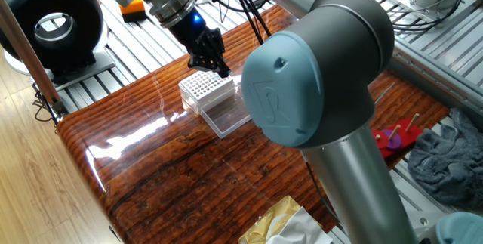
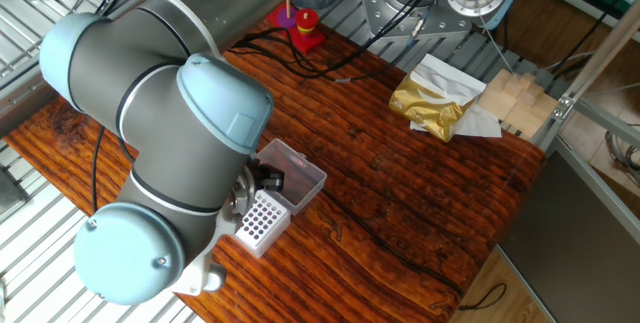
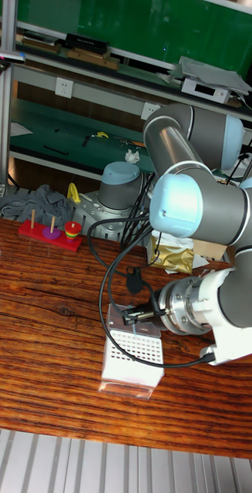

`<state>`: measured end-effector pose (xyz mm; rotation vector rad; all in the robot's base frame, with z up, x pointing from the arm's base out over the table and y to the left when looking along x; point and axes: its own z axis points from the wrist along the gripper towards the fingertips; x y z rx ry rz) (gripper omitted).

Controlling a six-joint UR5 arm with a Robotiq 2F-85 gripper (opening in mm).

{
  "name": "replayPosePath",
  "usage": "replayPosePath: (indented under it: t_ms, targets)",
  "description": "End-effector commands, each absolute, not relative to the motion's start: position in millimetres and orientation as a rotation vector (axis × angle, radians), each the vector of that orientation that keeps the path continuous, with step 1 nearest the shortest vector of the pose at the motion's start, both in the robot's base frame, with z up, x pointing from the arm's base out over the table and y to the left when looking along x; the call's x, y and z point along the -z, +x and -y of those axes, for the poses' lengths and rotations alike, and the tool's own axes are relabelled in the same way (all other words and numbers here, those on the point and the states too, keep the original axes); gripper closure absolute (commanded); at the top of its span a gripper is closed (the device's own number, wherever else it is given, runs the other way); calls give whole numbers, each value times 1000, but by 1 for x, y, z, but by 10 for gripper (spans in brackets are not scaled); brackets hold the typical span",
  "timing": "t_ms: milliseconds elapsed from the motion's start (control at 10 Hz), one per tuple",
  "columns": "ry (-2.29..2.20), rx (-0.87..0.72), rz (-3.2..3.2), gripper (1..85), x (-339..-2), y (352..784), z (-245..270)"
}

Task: Insert a medium pipette tip into the holder for medium pipette tips

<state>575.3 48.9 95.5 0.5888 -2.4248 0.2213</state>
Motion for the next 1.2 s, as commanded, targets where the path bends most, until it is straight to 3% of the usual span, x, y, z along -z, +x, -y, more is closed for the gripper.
replayPosePath:
  t_ms: [0, 1100]
  targets:
    - [596, -208, 2430, 847, -91, 577, -49]
    - [600, -204, 2428, 847, -85, 576, -54]
